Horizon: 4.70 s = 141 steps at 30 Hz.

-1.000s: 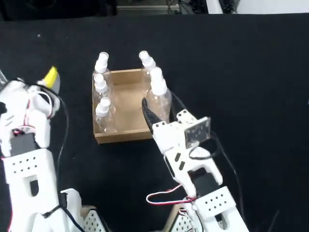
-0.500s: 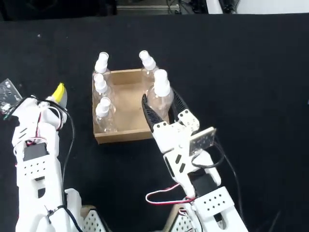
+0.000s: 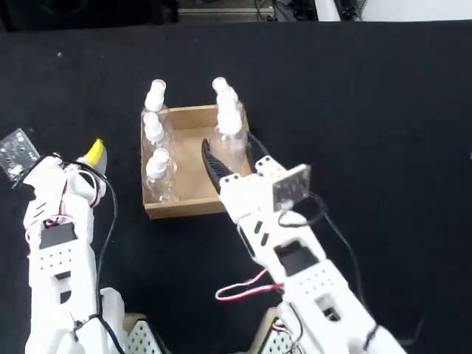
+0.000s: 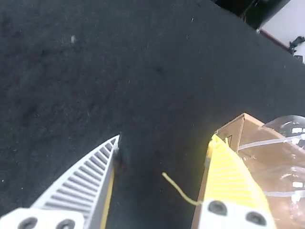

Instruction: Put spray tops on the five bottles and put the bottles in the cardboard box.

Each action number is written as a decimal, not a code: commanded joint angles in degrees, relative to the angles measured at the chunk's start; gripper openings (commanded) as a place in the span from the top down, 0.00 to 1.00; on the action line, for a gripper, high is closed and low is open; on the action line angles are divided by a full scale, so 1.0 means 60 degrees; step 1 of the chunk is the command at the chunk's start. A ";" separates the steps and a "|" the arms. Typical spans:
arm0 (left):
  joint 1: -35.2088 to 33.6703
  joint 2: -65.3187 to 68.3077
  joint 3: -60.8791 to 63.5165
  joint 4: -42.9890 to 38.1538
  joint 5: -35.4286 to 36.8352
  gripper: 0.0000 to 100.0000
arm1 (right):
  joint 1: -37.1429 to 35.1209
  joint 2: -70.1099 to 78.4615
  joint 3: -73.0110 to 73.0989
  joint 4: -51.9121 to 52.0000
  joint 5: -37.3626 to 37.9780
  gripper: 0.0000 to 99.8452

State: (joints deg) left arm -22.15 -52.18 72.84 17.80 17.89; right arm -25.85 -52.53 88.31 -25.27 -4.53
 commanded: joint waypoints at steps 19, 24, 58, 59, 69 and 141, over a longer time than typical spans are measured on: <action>-0.0022 -0.0147 -0.0139 -0.0220 -0.0015 0.73 | 0.0498 0.7524 -0.1560 -0.5773 0.0147 0.99; -0.0022 -0.0147 -0.0139 -0.0220 -0.0029 0.73 | 0.0498 0.8212 -0.1531 -0.6007 0.0147 0.99; -0.0037 -0.0147 -0.0139 -0.0220 -0.0073 0.73 | 0.0484 0.8432 -0.1473 -0.6007 0.0132 0.84; -0.0037 -0.0147 -0.0139 -0.0220 -0.0073 0.73 | 0.0484 0.8432 -0.1473 -0.6007 0.0132 0.84; -0.0037 -0.0147 -0.0139 -0.0220 -0.0073 0.73 | 0.0484 0.8447 -0.1473 -0.6007 0.0132 0.72; -0.0022 -0.0234 0.0784 -0.0249 0.0996 0.73 | -0.0425 0.7143 -0.9355 0.9949 -0.8703 0.70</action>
State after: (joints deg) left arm -22.15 -52.35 78.55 17.63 23.69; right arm -30.24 -10.07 36.53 33.89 -54.90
